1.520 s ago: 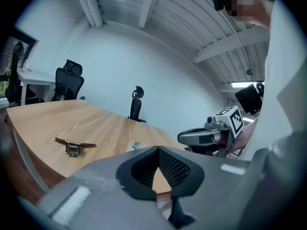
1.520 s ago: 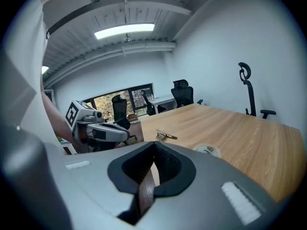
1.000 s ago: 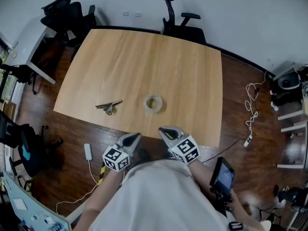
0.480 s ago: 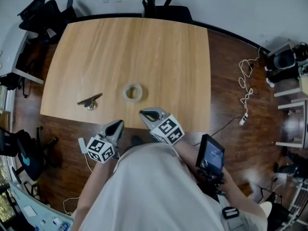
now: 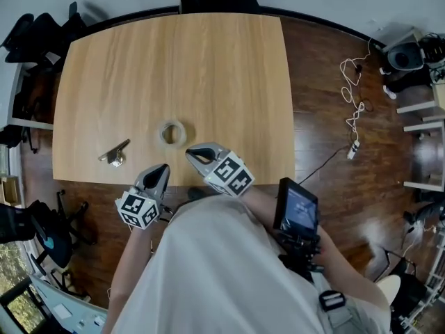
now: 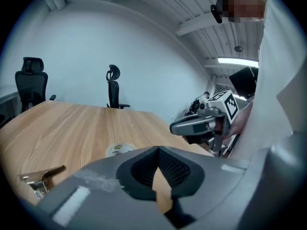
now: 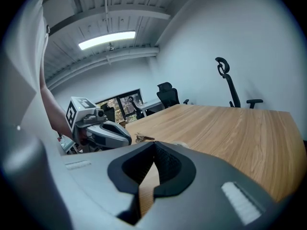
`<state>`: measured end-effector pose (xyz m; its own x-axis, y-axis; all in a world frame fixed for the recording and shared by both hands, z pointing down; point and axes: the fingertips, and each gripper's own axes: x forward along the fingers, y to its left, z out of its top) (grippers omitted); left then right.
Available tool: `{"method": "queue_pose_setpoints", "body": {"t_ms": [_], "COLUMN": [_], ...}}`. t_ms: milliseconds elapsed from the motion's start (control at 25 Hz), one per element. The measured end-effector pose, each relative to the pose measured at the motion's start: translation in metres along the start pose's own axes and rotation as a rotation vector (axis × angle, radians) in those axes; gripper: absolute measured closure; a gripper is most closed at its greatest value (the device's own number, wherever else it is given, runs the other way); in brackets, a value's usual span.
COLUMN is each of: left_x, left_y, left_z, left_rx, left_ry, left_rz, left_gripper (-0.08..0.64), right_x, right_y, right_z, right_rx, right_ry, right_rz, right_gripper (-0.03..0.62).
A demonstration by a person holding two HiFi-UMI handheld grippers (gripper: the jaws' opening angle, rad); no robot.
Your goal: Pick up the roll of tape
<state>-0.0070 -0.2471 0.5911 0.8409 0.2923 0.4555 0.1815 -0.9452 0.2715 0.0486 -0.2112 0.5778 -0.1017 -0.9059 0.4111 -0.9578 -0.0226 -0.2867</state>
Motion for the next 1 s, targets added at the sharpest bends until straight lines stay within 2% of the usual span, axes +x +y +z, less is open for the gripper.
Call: {"method": "queue_pose_setpoints", "body": {"t_ms": [440, 680, 1000], "left_x": [0.052, 0.066, 0.098], "left_y": [0.001, 0.019, 0.035], "left_z": [0.0, -0.023, -0.045], "left_rx": [0.043, 0.128, 0.251], "left_ry": [0.147, 0.314, 0.529], "left_rz": [-0.014, 0.005, 0.013], "left_gripper": [0.554, 0.546, 0.47], "right_x": [-0.023, -0.022, -0.03], "right_y": [-0.043, -0.045, -0.07], "right_z": [-0.019, -0.03, -0.04], "right_rx": [0.112, 0.14, 0.19], "right_ry": [0.004, 0.001, -0.011], "right_rz": [-0.017, -0.012, -0.037], "right_gripper": [0.586, 0.586, 0.586]}}
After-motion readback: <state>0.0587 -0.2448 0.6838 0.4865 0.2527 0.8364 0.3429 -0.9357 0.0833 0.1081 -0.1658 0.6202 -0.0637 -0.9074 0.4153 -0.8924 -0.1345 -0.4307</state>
